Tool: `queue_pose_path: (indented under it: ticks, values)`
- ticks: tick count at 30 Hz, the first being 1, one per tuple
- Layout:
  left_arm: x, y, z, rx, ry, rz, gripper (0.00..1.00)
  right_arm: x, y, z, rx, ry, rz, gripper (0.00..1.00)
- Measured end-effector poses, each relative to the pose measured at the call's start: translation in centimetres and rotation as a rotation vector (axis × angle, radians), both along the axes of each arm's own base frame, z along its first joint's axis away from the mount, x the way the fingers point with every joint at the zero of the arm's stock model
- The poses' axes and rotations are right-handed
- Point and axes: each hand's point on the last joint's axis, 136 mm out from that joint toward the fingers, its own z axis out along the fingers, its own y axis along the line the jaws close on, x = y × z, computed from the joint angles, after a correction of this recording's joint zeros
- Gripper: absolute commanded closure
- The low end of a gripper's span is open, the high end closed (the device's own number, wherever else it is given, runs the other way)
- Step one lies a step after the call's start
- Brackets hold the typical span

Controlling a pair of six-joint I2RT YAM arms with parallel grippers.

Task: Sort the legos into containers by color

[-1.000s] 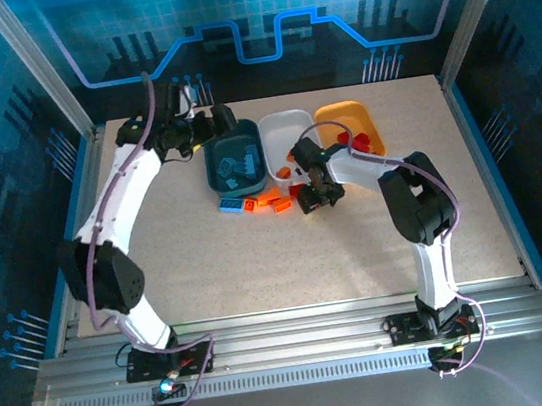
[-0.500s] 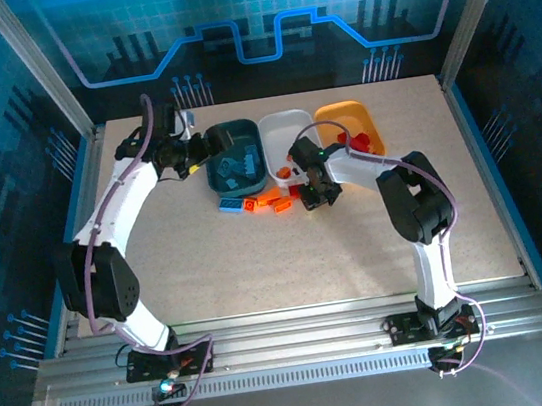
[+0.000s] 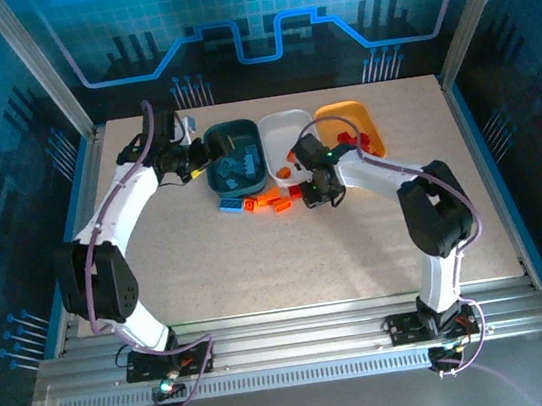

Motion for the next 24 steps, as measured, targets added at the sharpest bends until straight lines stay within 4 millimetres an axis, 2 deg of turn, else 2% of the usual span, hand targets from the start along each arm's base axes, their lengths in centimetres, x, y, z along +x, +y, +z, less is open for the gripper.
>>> queue_pose_path:
  ticks: [5, 8, 10, 11, 13, 15, 19, 22, 24]
  values:
    - [-0.7, -1.5, -0.4, -0.052, 0.018, -0.032, 0.01, 1.5, -1.8, 3.8, 0.022, -0.086, -0.07, 0.77]
    - [-1.2, -3.6, 0.0, -0.079, 0.011, -0.077, 0.01, 4.7, -4.7, 5.5, 0.038, -0.129, -0.175, 0.77]
    - [-1.9, -5.6, 0.2, -0.094, 0.008, -0.128, 0.01, 7.7, -7.3, 6.4, 0.036, -0.156, -0.257, 0.76]
    - [-2.2, -6.4, 0.3, -0.097, 0.006, -0.148, 0.01, 9.0, -8.3, 6.5, 0.032, -0.166, -0.289, 0.73]
    - [-3.0, -8.1, 0.1, -0.102, 0.012, -0.194, 0.01, 11.2, -10.2, 6.2, 0.02, -0.173, -0.346, 0.53]
    - [-3.7, -9.5, -0.2, -0.104, 0.022, -0.23, 0.01, 12.3, -11.3, 5.5, 0.009, -0.158, -0.377, 0.44]
    - [-4.3, -10.5, -0.5, -0.106, 0.034, -0.258, 0.01, 12.2, -11.8, 5.2, -0.005, -0.134, -0.379, 0.37]
    - [-4.2, -10.4, -0.5, -0.103, 0.033, -0.253, 0.01, 11.7, -11.3, 6.6, 0.008, -0.159, -0.373, 0.35]
    - [-4.1, -10.1, -0.7, -0.09, 0.035, -0.241, 0.01, 10.5, -10.5, 8.1, 0.026, -0.192, -0.368, 0.33]
